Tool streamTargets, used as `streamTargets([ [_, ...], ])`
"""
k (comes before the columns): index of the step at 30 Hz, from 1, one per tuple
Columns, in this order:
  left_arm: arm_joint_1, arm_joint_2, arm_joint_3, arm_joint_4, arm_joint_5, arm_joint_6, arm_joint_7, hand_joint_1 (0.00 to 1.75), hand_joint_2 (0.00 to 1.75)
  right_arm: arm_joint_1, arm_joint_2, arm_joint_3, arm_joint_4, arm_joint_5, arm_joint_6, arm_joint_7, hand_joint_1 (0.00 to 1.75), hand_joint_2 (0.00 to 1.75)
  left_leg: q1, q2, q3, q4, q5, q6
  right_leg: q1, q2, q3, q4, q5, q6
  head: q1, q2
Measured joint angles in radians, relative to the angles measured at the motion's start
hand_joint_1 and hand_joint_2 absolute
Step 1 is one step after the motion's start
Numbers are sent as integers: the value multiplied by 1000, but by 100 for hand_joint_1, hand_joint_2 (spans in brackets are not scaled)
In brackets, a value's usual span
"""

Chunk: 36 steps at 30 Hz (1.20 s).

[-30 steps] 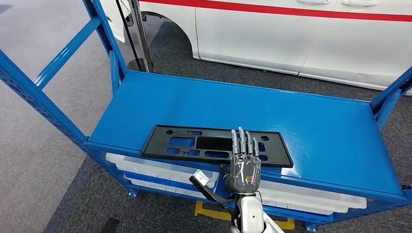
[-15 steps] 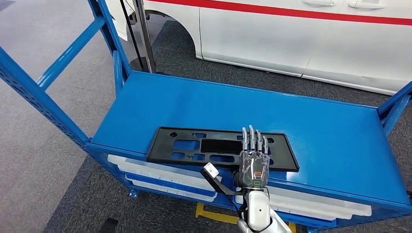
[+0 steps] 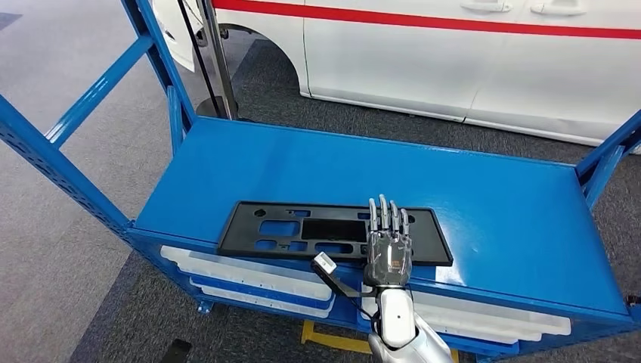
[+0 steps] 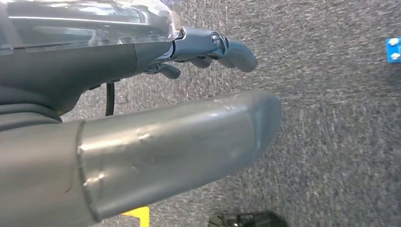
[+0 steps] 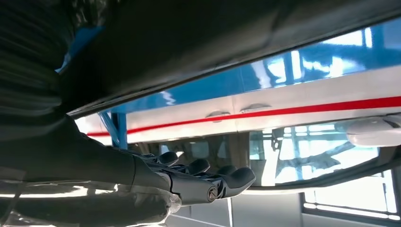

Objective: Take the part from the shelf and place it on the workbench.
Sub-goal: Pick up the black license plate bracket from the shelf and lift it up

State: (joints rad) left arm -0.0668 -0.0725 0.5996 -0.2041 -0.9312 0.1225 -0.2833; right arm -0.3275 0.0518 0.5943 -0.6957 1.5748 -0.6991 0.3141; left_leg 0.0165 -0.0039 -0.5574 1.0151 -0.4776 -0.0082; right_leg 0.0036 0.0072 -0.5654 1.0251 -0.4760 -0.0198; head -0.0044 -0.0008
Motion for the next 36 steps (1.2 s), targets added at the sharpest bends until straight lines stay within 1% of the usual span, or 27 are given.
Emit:
streamTargets([
  [2,0,0,1,0,-4,0,0,0,0,0,2,-8,17,0,0,-10,122,175,1,0,2,-5,7,12,1,1,1,-3,2,9,0,0],
  [4,0,-1,1,0,-5,0,0,0,0,1,3,-16,30,0,0,-14,122,175,7,2,2,-13,15,26,1,0,-11,24,-21,19,0,0],
  [5,0,-1,1,0,-5,0,0,0,0,2,3,-19,36,-1,0,-16,122,175,9,4,1,-16,19,32,-1,0,-30,68,-50,23,1,0],
  [7,1,-1,1,0,-5,0,0,0,0,4,3,-22,47,-1,0,-17,122,175,9,7,-4,-17,21,37,-7,-1,-92,201,-120,32,2,0],
  [8,2,-1,1,0,-5,0,0,0,0,6,3,-22,52,-1,0,-17,122,175,8,8,-6,-16,22,37,-10,-2,-118,257,-140,36,2,0],
  [9,2,-1,1,0,-5,0,0,0,0,6,3,-22,55,-1,0,-18,125,175,8,8,-6,-16,22,37,-13,-2,-127,278,-138,38,2,0],
  [10,3,-1,1,0,-5,0,0,0,0,6,3,-22,58,0,0,-19,127,175,9,8,-4,-16,21,36,-15,-2,-116,258,-116,39,2,0],
  [12,3,-1,1,0,-5,0,-1,0,0,5,3,-22,61,0,0,-22,133,175,9,6,1,-15,20,32,-18,-2,-47,123,-43,36,2,0],
  [13,2,-2,1,0,-5,-1,-1,0,0,5,3,-23,62,0,0,-24,133,175,8,5,2,-14,19,28,-17,-2,-15,58,-20,32,2,0],
  [14,2,-2,1,0,-5,-1,-1,0,0,4,5,-23,63,0,0,-28,133,175,7,4,2,-14,19,22,-14,-2,5,13,-7,29,2,0],
  [15,1,-2,1,0,-6,-2,-2,0,0,4,7,-24,64,0,0,-32,133,175,6,4,1,-13,19,15,-11,-2,13,-6,-5,25,2,0],
  [18,1,-2,1,0,-7,-2,-3,0,0,4,14,-32,65,0,-1,-48,134,175,9,2,0,-14,18,-6,-9,-4,13,-15,0,8,2,0],
  [19,1,-2,1,0,-7,-2,-4,0,0,4,17,-35,65,0,-1,-51,133,175,10,2,-7,1,5,-10,-11,-5,15,-20,4,0,2,0],
  [20,2,-3,1,0,-8,-2,-4,0,0,4,19,-39,65,0,-1,-53,132,175,11,2,-23,36,-19,-14,-14,-8,16,-25,7,-6,2,0],
  [22,3,-3,1,0,-8,-2,-5,0,0,5,22,-44,65,0,-1,-56,133,175,12,2,-82,168,-89,-18,-14,-12,15,-27,10,-12,1,0],
  [23,4,-3,2,0,-8,-2,-5,0,0,5,22,-46,66,0,0,-57,135,175,12,2,-111,233,-114,-21,-13,-13,14,-26,10,-13,1,0],
  [24,5,-2,2,0,-8,-2,-5,0,0,6,22,-47,66,0,0,-57,139,175,12,2,-127,271,-121,-22,-12,-13,13,-26,10,-13,1,0],
  [25,6,-2,2,0,-8,-2,-5,0,0,6,22,-48,66,0,0,-58,144,175,12,2,-124,266,-106,-22,-12,-12,14,-25,9,-12,1,0],
  [26,7,-2,2,0,-8,-2,-5,0,0,6,22,-49,66,0,0,-58,150,175,13,3,-101,221,-75,-22,-12,-12,15,-23,8,-11,1,0],
  [27,7,-2,2,0,-8,-2,-5,0,0,7,22,-53,66,0,0,-63,157,175,13,3,-66,150,-38,-21,-13,-11,16,-20,6,-8,1,0],
  [28,6,-2,3,0,-8,-1,-5,0,0,8,23,-59,65,-5,-1,-74,163,175,12,4,-32,80,-13,-19,-11,-10,15,-15,3,-4,1,0],
  [29,5,-2,5,0,-8,-1,-6,0,0,10,26,-68,63,-21,-2,-97,168,175,11,4,-7,30,1,-15,-8,-8,13,-10,0,1,2,0],
  [31,7,-3,13,0,-6,1,-8,0,0,29,39,-101,39,-131,10,-223,174,175,8,3,7,-1,-2,-5,-3,-5,9,-6,-1,11,2,0],
  [33,11,-3,30,0,2,4,-13,0,0,73,63,-142,-47,-383,78,-471,175,175,10,4,7,-3,2,7,-3,-3,8,-3,-3,19,2,0],
  [34,13,-4,41,0,5,6,-15,0,0,99,77,-158,-115,-543,132,-610,175,175,13,6,7,-5,4,14,-4,-3,3,10,-15,23,2,0],
  [35,14,-4,50,0,7,7,-17,0,0,124,89,-167,-188,-704,188,-725,175,175,15,9,8,-7,6,20,-5,-3,-11,43,-39,27,2,0],
  [36,14,-5,60,0,8,9,-18,0,0,148,102,-168,-261,-847,239,-794,175,175,15,12,8,-8,7,25,-7,-3,-35,98,-73,31,2,0],
])
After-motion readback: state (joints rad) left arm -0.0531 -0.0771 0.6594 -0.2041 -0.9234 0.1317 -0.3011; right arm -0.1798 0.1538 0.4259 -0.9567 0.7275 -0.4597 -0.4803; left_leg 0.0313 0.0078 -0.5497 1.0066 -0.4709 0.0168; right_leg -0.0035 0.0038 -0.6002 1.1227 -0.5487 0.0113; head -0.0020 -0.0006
